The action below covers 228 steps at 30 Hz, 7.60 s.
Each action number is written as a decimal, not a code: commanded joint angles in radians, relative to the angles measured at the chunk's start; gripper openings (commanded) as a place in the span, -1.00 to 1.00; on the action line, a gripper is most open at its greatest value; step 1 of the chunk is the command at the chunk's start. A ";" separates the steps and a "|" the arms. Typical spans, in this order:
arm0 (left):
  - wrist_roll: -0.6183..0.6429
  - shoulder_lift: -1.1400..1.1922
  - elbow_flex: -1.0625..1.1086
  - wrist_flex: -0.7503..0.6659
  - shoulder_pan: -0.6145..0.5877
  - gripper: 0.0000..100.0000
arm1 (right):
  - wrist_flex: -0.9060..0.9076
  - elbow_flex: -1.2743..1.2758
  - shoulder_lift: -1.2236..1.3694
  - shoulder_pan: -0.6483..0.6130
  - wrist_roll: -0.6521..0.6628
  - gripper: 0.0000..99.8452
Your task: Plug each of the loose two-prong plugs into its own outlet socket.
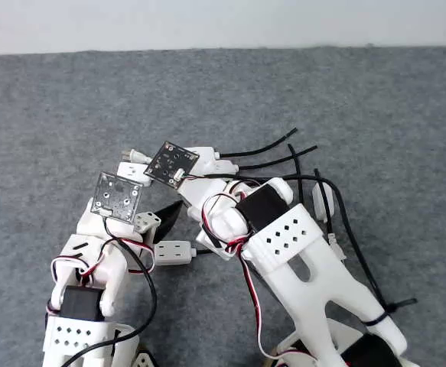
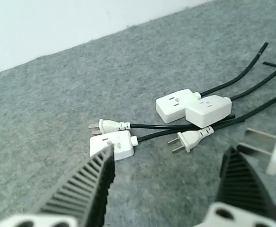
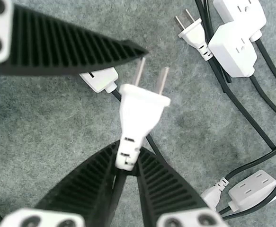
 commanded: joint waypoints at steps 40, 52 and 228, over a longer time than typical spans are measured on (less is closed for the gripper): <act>0.023 -0.002 -0.038 0.006 -0.026 -0.30 | -0.058 -0.005 0.117 0.015 0.043 -0.98; 0.021 -0.002 -0.027 -0.008 -0.026 -0.30 | -0.302 0.094 0.383 0.166 0.043 -0.82; 0.000 -0.003 -0.145 0.141 0.034 -0.30 | 0.036 -0.252 0.185 -0.036 0.006 -0.98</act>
